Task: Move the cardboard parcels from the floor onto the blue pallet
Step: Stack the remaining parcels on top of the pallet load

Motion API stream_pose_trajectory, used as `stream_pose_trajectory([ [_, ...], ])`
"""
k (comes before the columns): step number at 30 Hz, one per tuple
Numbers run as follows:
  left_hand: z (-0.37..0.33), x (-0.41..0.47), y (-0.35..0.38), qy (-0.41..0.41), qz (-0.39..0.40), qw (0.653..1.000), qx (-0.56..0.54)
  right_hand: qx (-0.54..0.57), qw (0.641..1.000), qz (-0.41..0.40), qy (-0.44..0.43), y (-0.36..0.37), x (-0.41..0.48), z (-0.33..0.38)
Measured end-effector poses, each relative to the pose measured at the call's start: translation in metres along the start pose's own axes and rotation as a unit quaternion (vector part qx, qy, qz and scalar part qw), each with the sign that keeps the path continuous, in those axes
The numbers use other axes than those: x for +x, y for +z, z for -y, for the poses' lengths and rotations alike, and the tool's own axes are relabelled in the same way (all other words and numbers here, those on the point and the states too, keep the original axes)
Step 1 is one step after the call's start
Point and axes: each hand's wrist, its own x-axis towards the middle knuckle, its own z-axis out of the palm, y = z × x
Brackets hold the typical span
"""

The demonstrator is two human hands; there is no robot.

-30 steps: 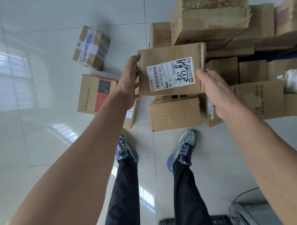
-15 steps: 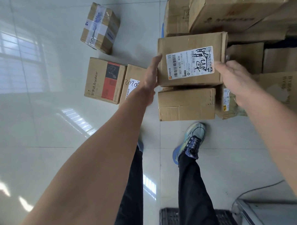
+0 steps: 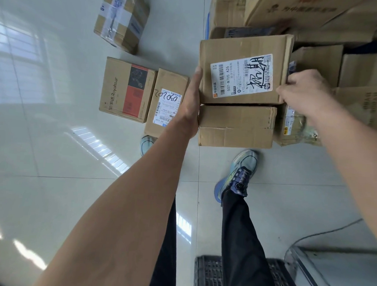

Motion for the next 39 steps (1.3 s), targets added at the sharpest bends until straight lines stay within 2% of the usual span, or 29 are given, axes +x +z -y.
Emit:
stream_pose_trajectory([
  [11,0.002,0.006,0.008,0.006,0.023,0.999,0.031,0.005,1.0,-0.013,0.021,-0.012,-0.007,0.003],
  [17,-0.004,0.001,0.007,0.005,0.003,0.998,0.059,0.018,0.999,0.003,0.026,-0.012,-0.016,0.005],
  [21,-0.015,-0.013,0.006,0.015,-0.012,0.996,0.09,0.043,0.998,-0.029,0.039,-0.02,-0.035,0.016],
  [27,-0.032,-0.034,-0.02,-0.001,-0.059,0.995,0.077,0.075,0.992,-0.099,-0.001,-0.02,-0.068,0.058],
  [30,-0.032,-0.042,-0.048,0.013,-0.107,0.992,0.063,0.097,0.987,-0.114,-0.065,-0.006,-0.087,0.092],
  [34,-0.018,-0.046,-0.087,-0.004,-0.142,0.99,0.022,0.093,0.982,-0.066,-0.151,0.033,-0.093,0.147],
  [39,0.005,-0.045,-0.122,-0.025,-0.19,0.981,-0.012,0.027,0.981,0.036,-0.188,0.09,-0.066,0.206],
])
